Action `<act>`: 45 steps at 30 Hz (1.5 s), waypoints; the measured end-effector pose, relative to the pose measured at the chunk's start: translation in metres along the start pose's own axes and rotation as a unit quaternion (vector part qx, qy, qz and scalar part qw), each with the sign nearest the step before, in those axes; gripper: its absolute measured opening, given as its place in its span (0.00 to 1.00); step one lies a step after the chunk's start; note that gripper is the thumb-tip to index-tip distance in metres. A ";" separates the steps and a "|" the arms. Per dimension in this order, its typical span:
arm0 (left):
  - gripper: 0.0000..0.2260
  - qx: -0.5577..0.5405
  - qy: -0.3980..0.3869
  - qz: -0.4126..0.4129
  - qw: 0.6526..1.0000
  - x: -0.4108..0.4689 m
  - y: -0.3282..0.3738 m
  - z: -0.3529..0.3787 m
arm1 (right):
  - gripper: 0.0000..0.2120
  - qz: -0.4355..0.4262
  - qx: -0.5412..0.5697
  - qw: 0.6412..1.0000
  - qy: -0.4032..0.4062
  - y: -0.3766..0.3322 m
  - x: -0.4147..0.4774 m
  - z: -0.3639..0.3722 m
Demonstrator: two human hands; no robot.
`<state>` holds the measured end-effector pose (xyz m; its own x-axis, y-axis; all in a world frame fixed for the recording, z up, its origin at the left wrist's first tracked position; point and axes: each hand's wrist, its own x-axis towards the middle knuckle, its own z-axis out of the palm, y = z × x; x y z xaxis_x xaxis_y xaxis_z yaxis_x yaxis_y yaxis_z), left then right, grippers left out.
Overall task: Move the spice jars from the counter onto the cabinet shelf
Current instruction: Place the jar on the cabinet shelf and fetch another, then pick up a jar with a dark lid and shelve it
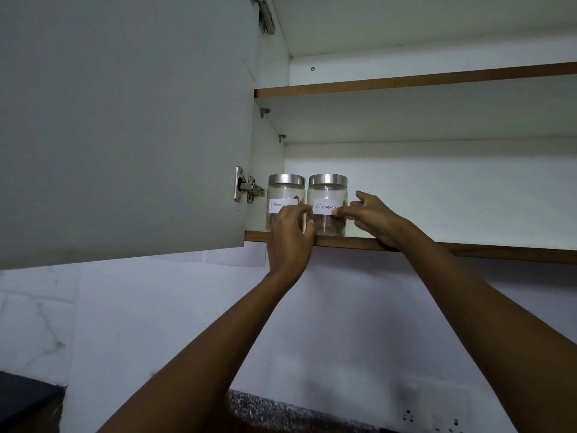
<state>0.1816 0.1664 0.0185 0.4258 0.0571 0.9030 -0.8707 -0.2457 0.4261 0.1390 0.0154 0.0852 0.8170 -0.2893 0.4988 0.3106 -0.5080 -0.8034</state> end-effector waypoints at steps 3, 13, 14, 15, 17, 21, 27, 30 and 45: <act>0.07 -0.035 -0.005 -0.010 0.999 -0.018 -0.002 -0.025 | 0.36 -0.062 -0.046 0.991 0.108 0.001 -0.023 0.003; 0.04 -0.129 -0.151 -0.076 0.977 -0.126 -0.009 -0.104 | 0.06 -0.147 -0.029 0.978 0.148 0.037 -0.188 0.051; 0.04 -0.129 -0.181 -0.092 0.971 -0.144 -0.009 -0.114 | 0.06 -0.134 -0.041 0.981 0.131 0.043 -0.210 0.061; 0.05 -0.132 -0.202 -0.108 0.965 -0.160 -0.009 -0.123 | 0.06 -0.125 -0.045 0.985 0.114 0.047 -0.227 0.070; 0.05 -0.137 -0.234 -0.139 0.952 -0.185 -0.011 -0.136 | 0.05 -0.104 -0.039 0.991 0.074 0.055 -0.254 0.086; 0.05 -0.130 -0.282 -0.177 0.934 -0.236 -0.015 -0.166 | 0.05 -0.048 -0.026 0.999 0.001 0.074 -0.309 0.120; 0.05 -0.096 -0.327 -0.207 0.917 -0.304 -0.024 -0.209 | 0.07 0.036 0.016 0.997 -0.059 0.106 -0.385 0.170; 0.06 -0.067 -0.357 -0.227 0.904 -0.340 -0.038 -0.232 | 0.07 0.080 0.017 0.993 -0.087 0.123 -0.416 0.196; 0.09 0.117 -0.421 -0.408 0.802 -0.472 -0.114 -0.283 | 0.20 0.248 -0.099 0.943 -0.199 0.235 -0.495 0.305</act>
<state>0.0104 0.4414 -0.4409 0.9309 -0.3584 -0.0701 -0.1905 -0.6402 0.7442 -0.0441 0.2870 -0.4493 0.9677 -0.2240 -0.1154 -0.2222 -0.5424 -0.8102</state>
